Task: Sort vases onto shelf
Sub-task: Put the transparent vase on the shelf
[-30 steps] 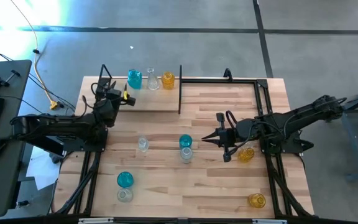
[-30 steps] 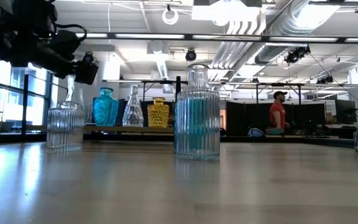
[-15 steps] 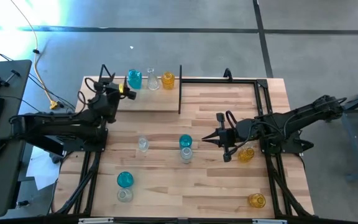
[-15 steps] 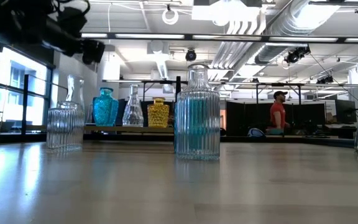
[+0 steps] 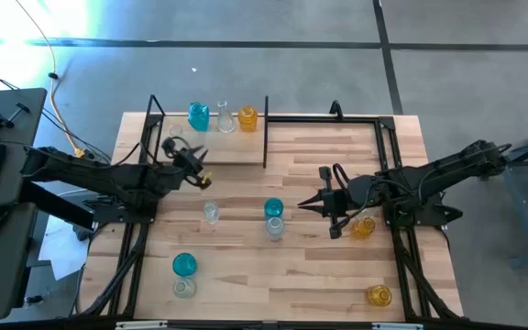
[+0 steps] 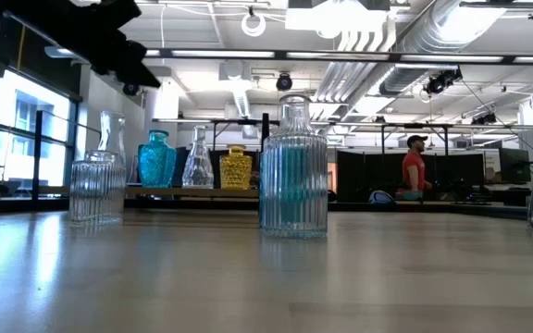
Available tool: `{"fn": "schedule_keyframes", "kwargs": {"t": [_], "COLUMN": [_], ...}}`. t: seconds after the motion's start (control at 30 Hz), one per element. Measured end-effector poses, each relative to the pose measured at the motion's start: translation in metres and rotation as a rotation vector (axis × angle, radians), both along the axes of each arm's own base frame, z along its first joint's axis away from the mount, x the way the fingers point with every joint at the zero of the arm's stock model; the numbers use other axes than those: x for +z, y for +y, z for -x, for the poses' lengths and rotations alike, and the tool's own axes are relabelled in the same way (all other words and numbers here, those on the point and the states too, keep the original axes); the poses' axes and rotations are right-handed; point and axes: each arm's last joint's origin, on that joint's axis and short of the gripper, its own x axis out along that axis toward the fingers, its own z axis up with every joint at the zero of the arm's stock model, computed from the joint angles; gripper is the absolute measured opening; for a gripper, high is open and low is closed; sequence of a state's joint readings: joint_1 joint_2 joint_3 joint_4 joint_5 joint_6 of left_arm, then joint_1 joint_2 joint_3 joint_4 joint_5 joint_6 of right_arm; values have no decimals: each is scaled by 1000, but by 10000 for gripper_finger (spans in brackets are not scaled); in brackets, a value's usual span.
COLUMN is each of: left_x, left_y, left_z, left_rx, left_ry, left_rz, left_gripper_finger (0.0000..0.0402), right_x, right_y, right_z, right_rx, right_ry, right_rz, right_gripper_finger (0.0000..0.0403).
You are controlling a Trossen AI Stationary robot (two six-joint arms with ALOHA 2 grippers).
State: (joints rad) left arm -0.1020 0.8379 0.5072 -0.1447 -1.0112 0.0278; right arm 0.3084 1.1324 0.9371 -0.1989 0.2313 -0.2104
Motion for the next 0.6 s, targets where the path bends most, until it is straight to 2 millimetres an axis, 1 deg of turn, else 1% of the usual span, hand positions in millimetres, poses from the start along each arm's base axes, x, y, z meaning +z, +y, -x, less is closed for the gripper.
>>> {"fn": "schedule_keyframes", "kwargs": {"t": [0.1, 0.17, 0.3, 0.43, 0.6], "left_x": [7, 13, 16, 7, -3], "left_y": [3, 9, 22, 39, 63], "left_z": [6, 10, 16, 17, 15], "left_rx": [-27, -9, 13, 60, 150], "left_ry": [36, 64, 232, 426, 559], "left_rz": [200, 303, 459, 517, 523], "left_gripper_finger": [14, 7, 3, 2, 1], "right_x": [0, 0, 0, 0, 0], "right_y": [0, 0, 0, 0, 0], "right_z": [0, 0, 0, 0, 0], "right_rx": [2, 3, 4, 6, 3], "right_ry": [0, 0, 0, -1, -1], "right_rz": [3, 7, 8, 14, 7], "right_gripper_finger": [0, 0, 0, 0, 0]}}
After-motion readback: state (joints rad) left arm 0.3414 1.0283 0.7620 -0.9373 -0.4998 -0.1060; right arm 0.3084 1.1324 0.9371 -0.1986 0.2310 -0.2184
